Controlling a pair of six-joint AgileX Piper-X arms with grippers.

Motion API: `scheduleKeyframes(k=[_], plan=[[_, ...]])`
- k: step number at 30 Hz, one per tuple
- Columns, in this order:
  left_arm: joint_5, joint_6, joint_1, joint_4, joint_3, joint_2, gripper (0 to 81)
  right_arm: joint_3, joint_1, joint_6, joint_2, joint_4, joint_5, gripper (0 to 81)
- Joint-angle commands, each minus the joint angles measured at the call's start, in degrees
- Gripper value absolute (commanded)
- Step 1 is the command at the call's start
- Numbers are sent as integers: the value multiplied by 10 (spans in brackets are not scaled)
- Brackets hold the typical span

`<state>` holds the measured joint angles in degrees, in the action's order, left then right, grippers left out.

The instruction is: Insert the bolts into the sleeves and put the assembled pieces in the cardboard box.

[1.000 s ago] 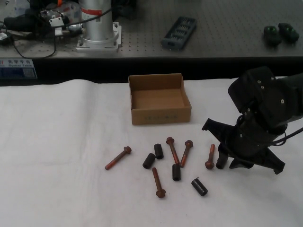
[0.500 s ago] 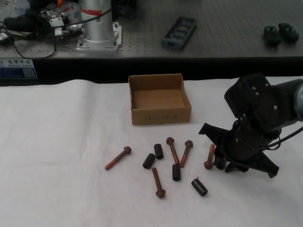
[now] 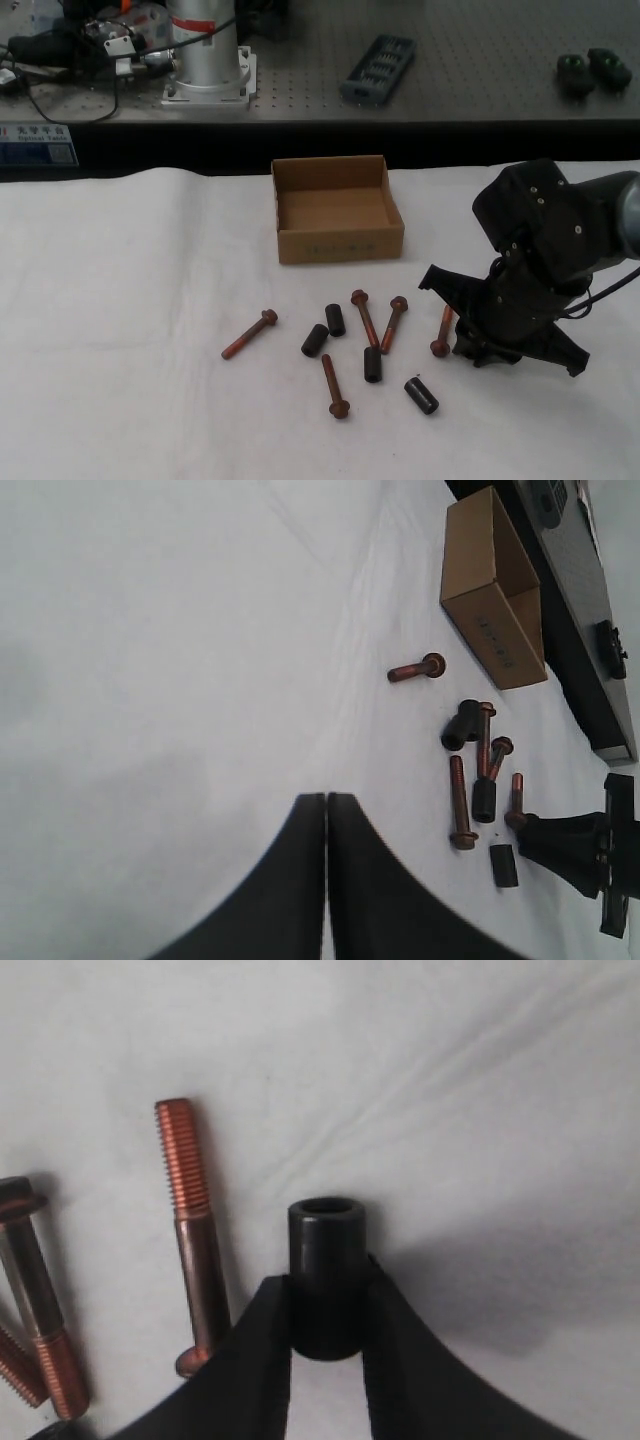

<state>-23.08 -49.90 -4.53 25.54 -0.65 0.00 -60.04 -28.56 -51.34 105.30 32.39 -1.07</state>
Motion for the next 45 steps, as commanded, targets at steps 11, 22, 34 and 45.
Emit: scheduleKeyframes(k=[11, 22, 34, 45], plan=[[4, 11, -1, -8, 7, 0, 7, -2, 0, 93, 11, 0, -59, 34], [-73, 67, -1, -50, 7, 0, 6, -2, 0, 275, -64, 86, -100, 29], [-105, 188, 56, -59, 72, 84, 6, -2, 0, 414, -184, 182, -100, 29], [-32, 449, 198, -59, 253, 493, 5, 16, 0, 463, -311, 262, -101, 29]])
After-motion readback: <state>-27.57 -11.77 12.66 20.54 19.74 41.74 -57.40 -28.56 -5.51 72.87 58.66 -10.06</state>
